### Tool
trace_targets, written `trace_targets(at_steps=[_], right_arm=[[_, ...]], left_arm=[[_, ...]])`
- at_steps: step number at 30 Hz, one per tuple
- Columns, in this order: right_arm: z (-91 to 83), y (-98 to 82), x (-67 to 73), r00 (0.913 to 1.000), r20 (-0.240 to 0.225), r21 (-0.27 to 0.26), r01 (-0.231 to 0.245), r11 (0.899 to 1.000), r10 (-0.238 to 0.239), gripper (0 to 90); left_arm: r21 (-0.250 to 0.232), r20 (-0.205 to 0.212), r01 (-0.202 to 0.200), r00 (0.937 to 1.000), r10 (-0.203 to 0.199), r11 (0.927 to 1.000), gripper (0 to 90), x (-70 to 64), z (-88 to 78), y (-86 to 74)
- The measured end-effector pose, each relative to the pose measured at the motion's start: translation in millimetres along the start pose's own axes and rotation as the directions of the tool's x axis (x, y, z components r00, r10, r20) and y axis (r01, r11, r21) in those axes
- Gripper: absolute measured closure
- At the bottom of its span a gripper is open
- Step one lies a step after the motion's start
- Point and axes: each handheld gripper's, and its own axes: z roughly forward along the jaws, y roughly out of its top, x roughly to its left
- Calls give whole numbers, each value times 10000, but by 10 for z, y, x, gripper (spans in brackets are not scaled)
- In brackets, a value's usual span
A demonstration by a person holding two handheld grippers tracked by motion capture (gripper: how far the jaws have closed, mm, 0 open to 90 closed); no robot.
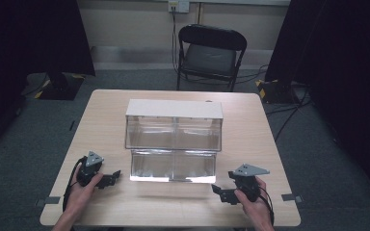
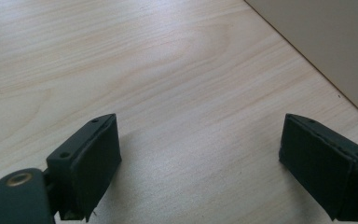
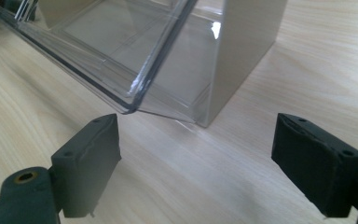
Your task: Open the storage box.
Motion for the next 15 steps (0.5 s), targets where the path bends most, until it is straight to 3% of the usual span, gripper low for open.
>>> trace_targets(at_steps=[15], right_arm=[[207,59,108,9999,-61,-37,143,9999,-143,176]], left_arm=[[-6,13,-2,10000,2,10000,118,1,0,0]])
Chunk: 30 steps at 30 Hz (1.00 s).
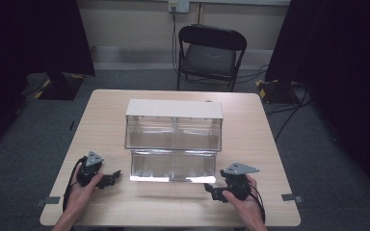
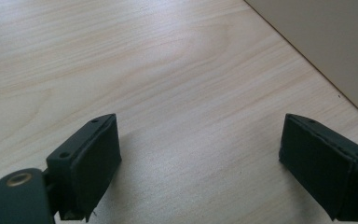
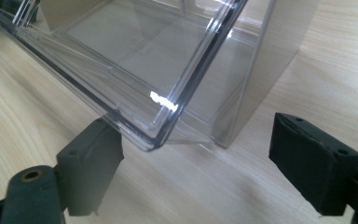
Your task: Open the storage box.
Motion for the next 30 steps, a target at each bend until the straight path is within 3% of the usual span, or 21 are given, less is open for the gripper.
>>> trace_targets(at_steps=[5,21,30], right_arm=[[22,6,9,9999,94,-79,94,9999,-93,178],[-41,18,41,9995,-301,-429,104,9990,-117,177],[-47,15,59,9995,-146,-525,270,9983,-278,179]], left_arm=[[7,-1,-7,10000,7,10000,119,1,0,0],[2,3,4,10000,-4,10000,119,0,0,0],[8,-7,6,10000,-6,10000,119,-1,0,0]])
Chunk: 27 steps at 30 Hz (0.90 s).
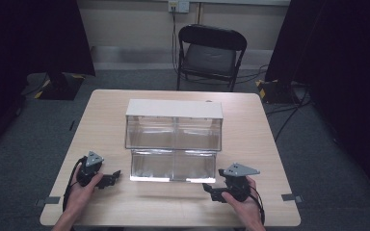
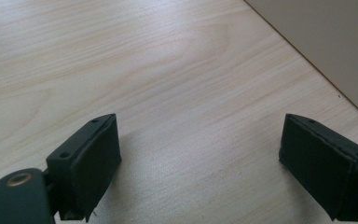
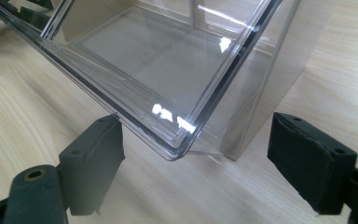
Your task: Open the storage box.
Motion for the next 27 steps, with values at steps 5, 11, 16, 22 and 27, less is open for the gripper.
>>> trace_targets(at_steps=[5,11,16,22,27], right_arm=[[-1,-2,-3,10000,-33,-4,1,10000,-1,183],[-10,-4,-1,9999,-101,-14,22,10000,-22,184],[-47,12,16,9998,-140,-181,102,9998,-105,177],[-78,22,5,9995,-304,-291,40,9996,-49,170],[-86,31,2,9993,-376,-335,17,9994,-30,170]], left_arm=[[-5,9,-1,10000,1,10000,119,0,0,0],[2,-5,-7,10000,7,10000,119,1,0,0],[-2,6,-14,10000,14,10000,119,2,0,0],[-5,3,-7,10000,7,10000,119,1,0,0],[-5,4,-9,10000,9,10000,119,1,0,0]])
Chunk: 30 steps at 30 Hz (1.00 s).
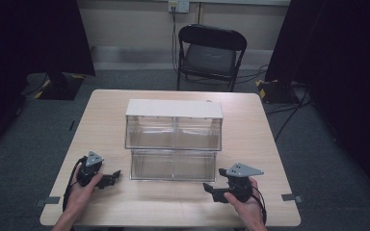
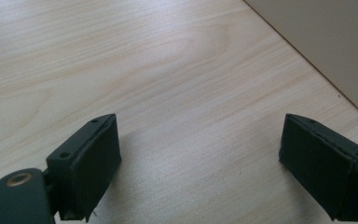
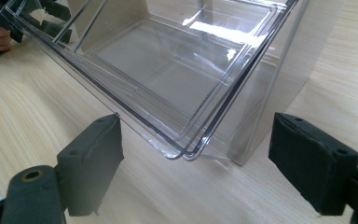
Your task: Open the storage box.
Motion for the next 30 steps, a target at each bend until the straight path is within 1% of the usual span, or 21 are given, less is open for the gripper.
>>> trace_targets(at_steps=[9,17,26,30], right_arm=[[-17,10,11,10000,-37,-107,22,9999,-22,170],[-16,14,7,10000,-94,-99,27,9999,-27,170],[-19,24,36,9999,-134,-213,9,9998,-12,174],[-20,46,32,9997,-228,-326,12,9995,-19,173]], left_arm=[[4,-9,3,10000,-3,10000,119,0,0,0],[8,-4,3,10000,-3,10000,119,0,0,0],[3,1,-3,10000,3,10000,118,1,0,0],[-2,2,4,10000,-4,10000,119,0,0,0]])
